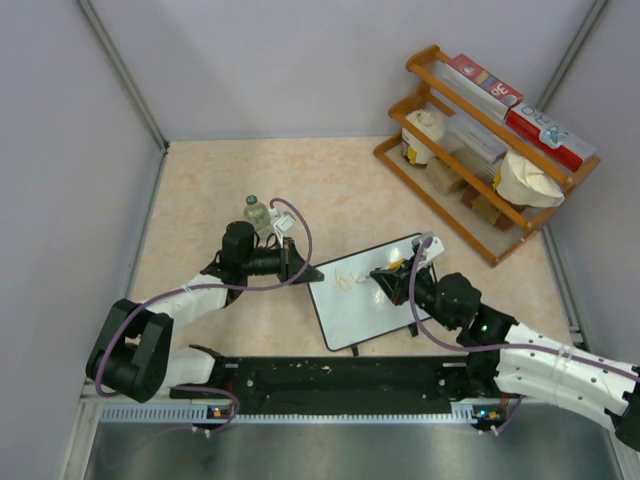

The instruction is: Write a sentence on the whiteboard

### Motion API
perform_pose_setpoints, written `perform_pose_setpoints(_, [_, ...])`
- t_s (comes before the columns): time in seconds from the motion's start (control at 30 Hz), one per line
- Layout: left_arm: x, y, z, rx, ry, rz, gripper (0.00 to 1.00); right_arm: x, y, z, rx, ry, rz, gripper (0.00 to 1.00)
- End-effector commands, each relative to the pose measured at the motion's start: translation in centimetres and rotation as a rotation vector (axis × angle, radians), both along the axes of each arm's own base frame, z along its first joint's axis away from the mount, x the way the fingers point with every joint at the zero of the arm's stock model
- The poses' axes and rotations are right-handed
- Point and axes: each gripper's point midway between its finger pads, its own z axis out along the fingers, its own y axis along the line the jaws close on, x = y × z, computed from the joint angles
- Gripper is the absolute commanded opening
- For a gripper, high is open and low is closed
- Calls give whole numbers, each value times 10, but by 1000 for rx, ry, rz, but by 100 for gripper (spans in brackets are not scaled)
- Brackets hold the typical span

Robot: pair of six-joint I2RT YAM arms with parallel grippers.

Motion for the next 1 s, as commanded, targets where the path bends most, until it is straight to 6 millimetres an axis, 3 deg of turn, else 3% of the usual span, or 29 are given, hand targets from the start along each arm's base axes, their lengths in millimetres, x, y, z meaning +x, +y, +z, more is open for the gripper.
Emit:
perform_pose_setpoints(0.0, [15, 17, -43, 140, -24, 105, 0, -2, 1, 21, 43, -23, 3, 0])
perform_pose_setpoints(0.2, [15, 17, -43, 141, -26, 104, 0, -4, -1, 62, 148, -80, 3, 0])
perform_pose_setpoints(0.3, [14, 17, -44, 141, -23, 101, 0, 1, -2, 70, 146, -96, -22, 0])
perform_pose_setpoints(0.6, [14, 16, -42, 136, -25, 98, 0, 17, 2, 66, 108, -64, -90, 0])
perform_pose_setpoints(0.97, [15, 16, -43, 139, -24, 100, 0, 16, 1, 46, 71, -28, -89, 0])
